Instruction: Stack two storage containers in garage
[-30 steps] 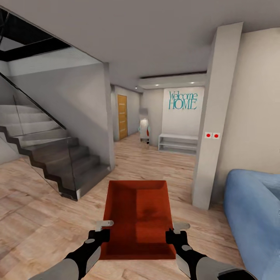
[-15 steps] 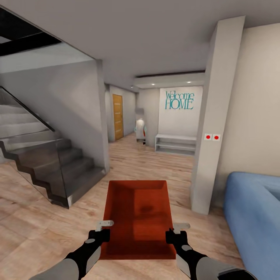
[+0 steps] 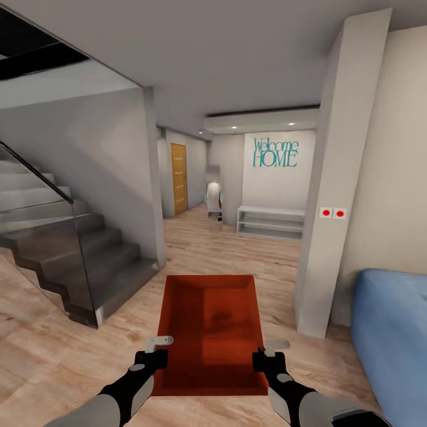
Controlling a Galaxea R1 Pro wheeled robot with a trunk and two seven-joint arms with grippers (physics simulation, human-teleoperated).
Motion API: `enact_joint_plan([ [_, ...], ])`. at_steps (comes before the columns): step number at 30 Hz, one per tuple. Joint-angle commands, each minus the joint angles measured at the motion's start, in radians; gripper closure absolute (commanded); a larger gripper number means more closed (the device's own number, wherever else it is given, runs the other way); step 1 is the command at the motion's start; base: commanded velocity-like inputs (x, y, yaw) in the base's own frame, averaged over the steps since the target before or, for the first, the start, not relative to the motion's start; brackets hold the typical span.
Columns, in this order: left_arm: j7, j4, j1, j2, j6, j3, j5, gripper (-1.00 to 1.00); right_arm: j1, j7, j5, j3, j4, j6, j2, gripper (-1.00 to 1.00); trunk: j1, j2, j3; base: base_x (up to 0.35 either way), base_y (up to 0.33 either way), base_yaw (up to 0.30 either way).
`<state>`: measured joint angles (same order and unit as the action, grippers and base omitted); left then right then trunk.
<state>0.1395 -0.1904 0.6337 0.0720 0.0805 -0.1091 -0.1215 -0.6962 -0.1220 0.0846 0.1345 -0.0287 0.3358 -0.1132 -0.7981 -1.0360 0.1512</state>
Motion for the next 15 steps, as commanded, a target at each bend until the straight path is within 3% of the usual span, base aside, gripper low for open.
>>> enact_joint_plan([
  [1,0.019,0.002,0.001,-0.031,0.004,0.009,-0.006,1.0,-0.002,-0.005,0.03,-0.009,-0.002,0.01,0.001,1.0,-0.001,-0.001,0.001,0.321,0.0,0.0],
  [15,0.019,0.002,0.001,-0.031,0.004,0.009,-0.006,1.0,-0.002,-0.004,0.03,-0.009,-0.002,0.01,0.001,1.0,-0.001,-0.001,0.001,0.321,0.0,0.0],
])
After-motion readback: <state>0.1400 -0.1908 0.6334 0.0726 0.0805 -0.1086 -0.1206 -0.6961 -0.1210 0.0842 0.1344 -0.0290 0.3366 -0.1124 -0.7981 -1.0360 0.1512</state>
